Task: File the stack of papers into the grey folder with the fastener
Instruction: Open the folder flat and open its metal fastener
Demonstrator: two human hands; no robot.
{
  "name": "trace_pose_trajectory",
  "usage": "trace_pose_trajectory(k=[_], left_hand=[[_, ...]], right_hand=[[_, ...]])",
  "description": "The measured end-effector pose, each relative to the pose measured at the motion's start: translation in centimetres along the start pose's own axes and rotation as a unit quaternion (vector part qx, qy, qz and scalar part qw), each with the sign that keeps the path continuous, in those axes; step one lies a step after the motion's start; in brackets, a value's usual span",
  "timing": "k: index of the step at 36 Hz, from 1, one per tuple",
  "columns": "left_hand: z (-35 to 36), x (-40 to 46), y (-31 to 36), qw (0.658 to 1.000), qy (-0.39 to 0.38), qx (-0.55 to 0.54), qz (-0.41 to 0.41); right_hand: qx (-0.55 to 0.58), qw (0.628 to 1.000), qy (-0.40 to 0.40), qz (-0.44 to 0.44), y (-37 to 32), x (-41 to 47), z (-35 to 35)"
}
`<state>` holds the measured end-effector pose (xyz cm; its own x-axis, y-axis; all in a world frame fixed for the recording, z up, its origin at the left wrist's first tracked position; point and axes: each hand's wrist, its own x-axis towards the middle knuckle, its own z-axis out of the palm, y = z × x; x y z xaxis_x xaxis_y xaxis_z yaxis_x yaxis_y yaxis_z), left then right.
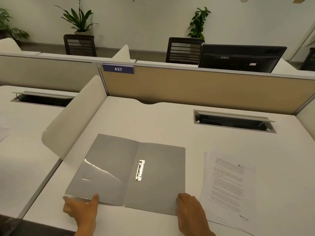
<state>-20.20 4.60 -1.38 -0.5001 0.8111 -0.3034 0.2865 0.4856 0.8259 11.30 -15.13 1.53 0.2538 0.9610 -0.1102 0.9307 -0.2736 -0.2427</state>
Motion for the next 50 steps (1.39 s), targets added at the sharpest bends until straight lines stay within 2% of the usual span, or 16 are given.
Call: trace_pose_trajectory(k=[3, 10, 17, 22, 28, 33, 41, 50], left_hand=[[0.3, -0.3, 0.3, 0.995, 0.003, 0.093, 0.03], [1.5, -0.5, 0.5, 0.967, -0.018, 0.214, 0.137], [3.5, 0.3, 0.6, 0.914, -0.146, 0.298, 0.234], [5.5, 0.4, 1.5, 0.887, -0.241, 0.285, 0.273], [7.7, 0.8, 2.7, 0.836, -0.309, 0.35, 0.289], [8.8, 0.6, 2.1, 0.782, -0.317, 0.443, 0.302], [9.0, 1.0, 1.6, 0.779, -0.323, 0.445, 0.301], [9.1, 1.2, 1.1, 0.78, -0.326, 0.439, 0.303]], right_hand=[[-0.004, 1.0, 0.007, 0.008, -0.2, -0.1, 0.3], [-0.005, 1.0, 0.014, 0.018, -0.5, -0.4, 0.8], [0.0, 1.0, -0.008, 0.021, -0.5, -0.1, 1.4], [0.024, 0.999, -0.023, 0.017, -0.4, 0.8, 1.5], [0.041, 0.998, -0.031, 0.034, -1.6, 3.3, 1.6], [0.085, 0.994, -0.048, 0.052, -4.0, 6.9, 1.5], [0.148, 0.986, -0.051, 0.059, -7.9, 12.9, 1.4], [0.233, 0.963, -0.054, 0.125, -10.6, 17.1, 2.6]])
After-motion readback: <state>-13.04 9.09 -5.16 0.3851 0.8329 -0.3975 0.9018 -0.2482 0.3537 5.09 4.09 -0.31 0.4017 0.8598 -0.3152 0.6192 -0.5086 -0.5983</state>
